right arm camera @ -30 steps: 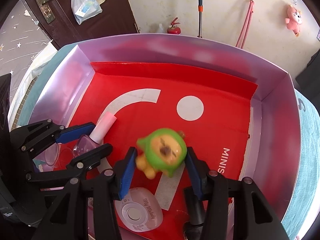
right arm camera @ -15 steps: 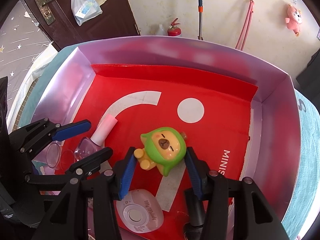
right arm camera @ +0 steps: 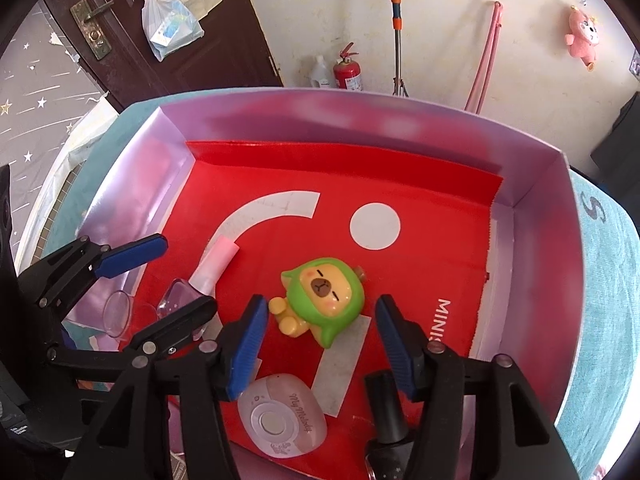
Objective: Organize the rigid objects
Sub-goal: 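Open the left tool releasing the nail polish while the right tool releases the toy, then withdraw both open tools up and back from the box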
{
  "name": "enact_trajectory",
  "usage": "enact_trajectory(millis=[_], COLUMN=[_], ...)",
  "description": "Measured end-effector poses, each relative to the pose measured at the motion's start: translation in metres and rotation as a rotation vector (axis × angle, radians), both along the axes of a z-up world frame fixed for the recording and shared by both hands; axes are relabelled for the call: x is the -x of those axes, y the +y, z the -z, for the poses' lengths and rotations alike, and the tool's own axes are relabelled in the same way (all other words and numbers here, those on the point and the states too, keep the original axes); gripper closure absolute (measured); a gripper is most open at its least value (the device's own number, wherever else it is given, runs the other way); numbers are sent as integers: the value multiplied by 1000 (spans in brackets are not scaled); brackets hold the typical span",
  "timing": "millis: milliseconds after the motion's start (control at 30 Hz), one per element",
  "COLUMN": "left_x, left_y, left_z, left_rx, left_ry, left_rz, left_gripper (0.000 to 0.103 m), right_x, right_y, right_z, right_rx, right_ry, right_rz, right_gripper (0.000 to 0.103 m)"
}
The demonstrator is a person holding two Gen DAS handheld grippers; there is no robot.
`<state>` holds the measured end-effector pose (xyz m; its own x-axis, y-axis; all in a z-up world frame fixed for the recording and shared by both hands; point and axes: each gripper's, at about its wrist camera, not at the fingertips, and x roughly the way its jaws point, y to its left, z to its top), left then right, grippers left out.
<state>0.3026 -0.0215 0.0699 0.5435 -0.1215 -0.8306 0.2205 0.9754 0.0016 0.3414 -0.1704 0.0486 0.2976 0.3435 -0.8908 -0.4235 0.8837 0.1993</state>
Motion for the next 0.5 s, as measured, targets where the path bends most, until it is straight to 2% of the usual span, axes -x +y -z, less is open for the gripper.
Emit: enact_trajectory(millis=[67, 167, 300, 367, 500], left_x=[4, 15, 33, 44, 74], left_y=[1, 2, 6, 8, 9], left_z=[-4, -14, -30, -38, -57], left_rx=[1, 9, 30, 43, 69], left_ry=[-17, -46, -87, -115, -203], left_rz=[-5, -7, -21, -26, -41], left_gripper=[34, 33, 32, 25, 23], right_x=[4, 13, 30, 40, 68], right_y=[-3, -9, -17, -22, -31], right_z=[-6, -19, -39, -50, -77], right_rx=[-11, -18, -49, -64, -89], right_ry=[-9, -36, -74, -98, -175], right_rz=[4, 13, 22, 29, 45], right_gripper=[43, 38, 37, 35, 30])
